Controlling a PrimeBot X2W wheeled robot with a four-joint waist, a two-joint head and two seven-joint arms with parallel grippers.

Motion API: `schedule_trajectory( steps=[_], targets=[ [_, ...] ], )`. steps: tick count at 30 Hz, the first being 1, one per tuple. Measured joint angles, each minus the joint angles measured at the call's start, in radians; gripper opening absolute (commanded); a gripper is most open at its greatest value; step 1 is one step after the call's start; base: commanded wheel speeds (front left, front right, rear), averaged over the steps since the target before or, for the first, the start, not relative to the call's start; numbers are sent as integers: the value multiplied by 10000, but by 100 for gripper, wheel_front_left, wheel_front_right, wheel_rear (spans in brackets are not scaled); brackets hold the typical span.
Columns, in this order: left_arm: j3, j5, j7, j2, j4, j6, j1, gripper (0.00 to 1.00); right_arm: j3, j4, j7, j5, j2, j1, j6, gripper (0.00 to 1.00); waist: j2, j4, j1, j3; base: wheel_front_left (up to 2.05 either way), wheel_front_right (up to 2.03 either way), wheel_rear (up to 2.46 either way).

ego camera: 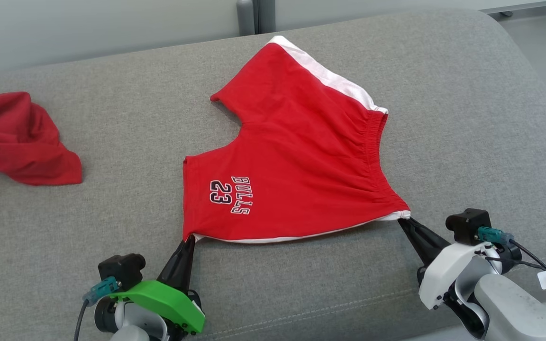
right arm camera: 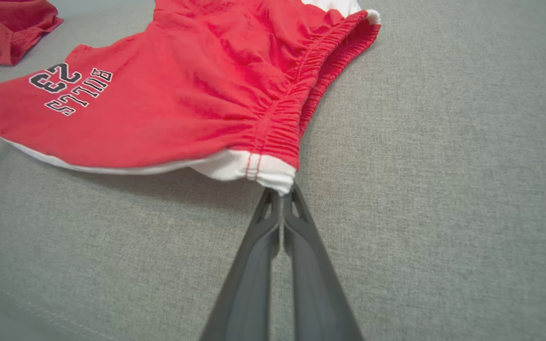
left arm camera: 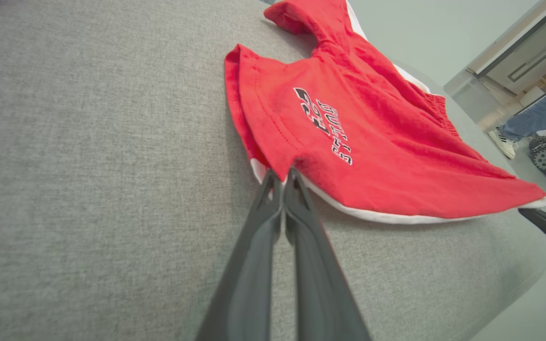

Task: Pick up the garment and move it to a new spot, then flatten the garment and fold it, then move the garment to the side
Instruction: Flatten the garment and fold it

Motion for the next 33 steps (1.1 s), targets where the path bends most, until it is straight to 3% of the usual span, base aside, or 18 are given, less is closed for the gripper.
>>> schedule_trajectory(
  steps=[23,30,32,33],
  targets=[
    [48,-33,-132,4,-389,2,192,0,-90,-334,-184,-15,-167,-5,0,0,0,23,0,95,0,0,0],
    [0,-29,-215,8,-407,27,191,0,516,56,-190,-832,-173,-25,0,0,0,49,0,250,0,0,0],
    [-12,-29,-215,8,-408,59,190,0,629,144,-190,-1043,-153,-58,-15,21,0,65,0,309,0,0,0],
    [-15,-25,-215,10,-408,61,188,0,667,169,-192,-1129,-142,-87,-29,43,-1,72,0,341,0,0,0]
  ],
)
